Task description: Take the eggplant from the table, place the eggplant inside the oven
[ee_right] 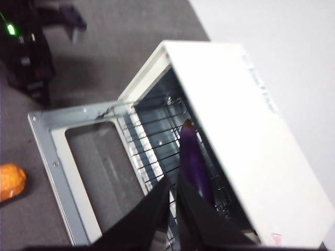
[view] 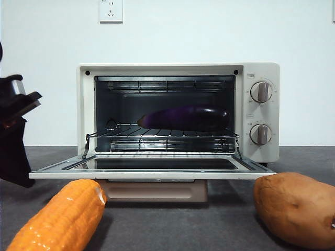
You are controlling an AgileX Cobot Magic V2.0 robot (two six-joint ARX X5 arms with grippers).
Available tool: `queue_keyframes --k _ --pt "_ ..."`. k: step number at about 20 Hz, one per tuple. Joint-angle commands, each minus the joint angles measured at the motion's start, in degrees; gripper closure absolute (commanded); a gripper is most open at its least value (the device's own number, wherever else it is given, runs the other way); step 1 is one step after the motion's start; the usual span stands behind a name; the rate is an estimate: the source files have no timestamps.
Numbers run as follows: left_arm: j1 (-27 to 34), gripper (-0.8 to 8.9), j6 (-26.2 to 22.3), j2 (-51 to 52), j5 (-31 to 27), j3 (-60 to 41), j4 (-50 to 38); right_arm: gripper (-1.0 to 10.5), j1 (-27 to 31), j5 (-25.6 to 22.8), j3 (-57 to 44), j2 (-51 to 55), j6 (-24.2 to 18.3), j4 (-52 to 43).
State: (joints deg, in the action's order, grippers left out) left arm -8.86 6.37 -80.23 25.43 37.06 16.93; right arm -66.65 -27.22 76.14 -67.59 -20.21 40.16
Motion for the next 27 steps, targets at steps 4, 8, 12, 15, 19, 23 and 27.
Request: queue_keyframes --k 4,8,12,15,19,23,27 --pt "0.3 8.08 -1.2 -5.1 6.3 2.2 -0.4 9.4 -1.0 -0.2 1.1 3.2 2.3 1.6" --pt "1.3 8.08 -1.4 -7.8 11.3 2.9 -0.5 9.4 -1.0 -0.2 1.1 5.2 2.3 3.0" --pt "2.9 8.08 -1.4 -10.3 18.2 3.2 -1.8 9.4 -1.0 -0.2 1.1 6.9 2.8 4.1" --pt "3.7 8.08 -1.4 -11.3 21.0 3.2 -2.6 9.4 -1.0 -0.2 1.1 7.8 3.6 5.0" --pt "4.9 8.08 -1.4 -11.3 23.9 3.2 -3.3 9.4 -1.0 -0.2 1.1 8.6 4.2 6.2" --pt "5.7 8.08 -1.4 -11.3 28.7 3.2 -4.9 9.4 -1.0 -0.2 1.1 9.0 5.1 7.7" --pt "6.4 8.08 -1.4 -11.3 33.1 3.6 -6.5 9.4 -1.0 -0.2 1.1 9.0 6.6 10.2"
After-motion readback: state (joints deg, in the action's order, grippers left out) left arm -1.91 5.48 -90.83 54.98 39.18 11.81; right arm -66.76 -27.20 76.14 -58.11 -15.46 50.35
